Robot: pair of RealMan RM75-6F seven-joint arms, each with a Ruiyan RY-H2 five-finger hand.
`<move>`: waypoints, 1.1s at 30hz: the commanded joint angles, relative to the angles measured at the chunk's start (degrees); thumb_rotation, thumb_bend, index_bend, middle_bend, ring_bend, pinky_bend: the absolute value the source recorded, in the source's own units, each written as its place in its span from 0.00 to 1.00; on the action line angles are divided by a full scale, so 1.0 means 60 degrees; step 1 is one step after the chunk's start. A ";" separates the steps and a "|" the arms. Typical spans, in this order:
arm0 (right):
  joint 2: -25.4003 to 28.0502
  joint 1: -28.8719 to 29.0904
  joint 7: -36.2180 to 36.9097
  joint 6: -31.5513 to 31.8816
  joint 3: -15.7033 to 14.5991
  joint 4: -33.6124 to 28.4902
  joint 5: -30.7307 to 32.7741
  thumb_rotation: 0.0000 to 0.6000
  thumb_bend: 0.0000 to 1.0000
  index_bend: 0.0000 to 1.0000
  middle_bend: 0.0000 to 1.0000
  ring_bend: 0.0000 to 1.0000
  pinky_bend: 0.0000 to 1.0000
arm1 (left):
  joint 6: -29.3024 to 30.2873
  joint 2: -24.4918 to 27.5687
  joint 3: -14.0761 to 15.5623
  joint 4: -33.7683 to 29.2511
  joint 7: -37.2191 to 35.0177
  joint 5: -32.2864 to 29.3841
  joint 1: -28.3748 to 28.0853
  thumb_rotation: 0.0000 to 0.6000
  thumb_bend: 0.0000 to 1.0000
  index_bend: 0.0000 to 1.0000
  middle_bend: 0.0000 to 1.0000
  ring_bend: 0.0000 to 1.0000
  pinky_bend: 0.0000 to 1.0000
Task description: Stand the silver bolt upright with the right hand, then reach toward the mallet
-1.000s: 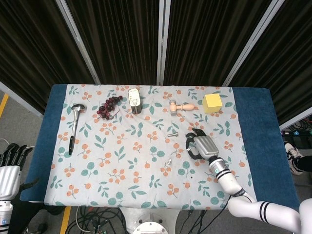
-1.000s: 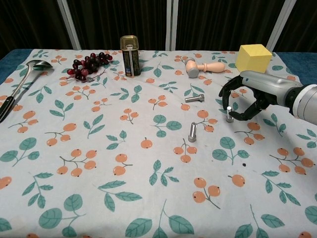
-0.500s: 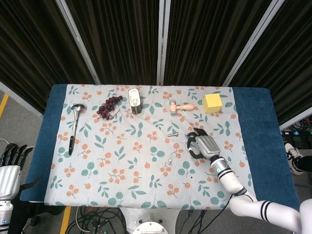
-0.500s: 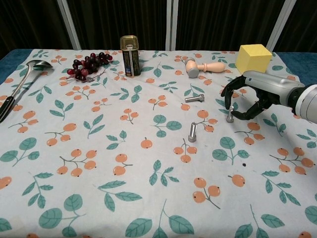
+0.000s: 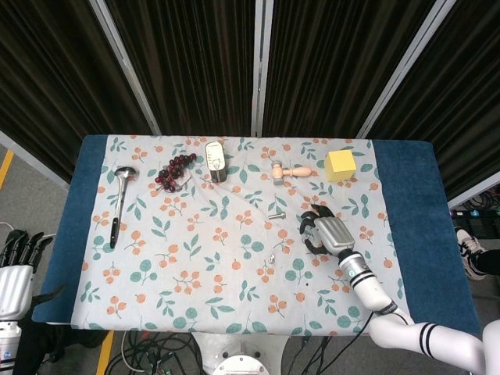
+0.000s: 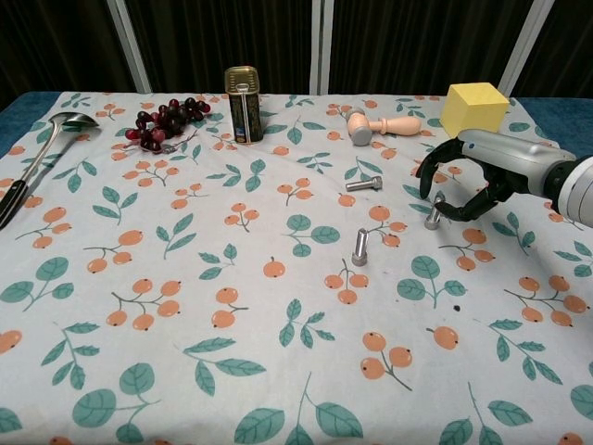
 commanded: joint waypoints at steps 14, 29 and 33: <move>0.0633 0.1461 -0.2660 -0.0671 0.0693 -0.0478 0.1094 1.00 0.33 0.43 0.20 0.00 0.00 | 0.0090 0.0057 -0.0012 -0.0073 0.0042 0.0007 0.0042 1.00 0.00 0.16 0.08 0.00 0.00; -0.1724 0.3371 -0.5267 -0.1240 0.0401 0.2388 0.2736 1.00 0.23 0.42 0.19 0.00 0.00 | 0.0122 0.0165 -0.0036 -0.0194 0.0139 -0.0182 0.0147 1.00 0.00 0.16 0.08 0.00 0.00; -0.2037 0.3544 -0.5439 -0.1207 0.0321 0.2794 0.2683 1.00 0.23 0.42 0.19 0.00 0.00 | 0.0133 0.0180 -0.0032 -0.0176 0.0105 -0.0196 0.0173 1.00 0.00 0.16 0.08 0.00 0.00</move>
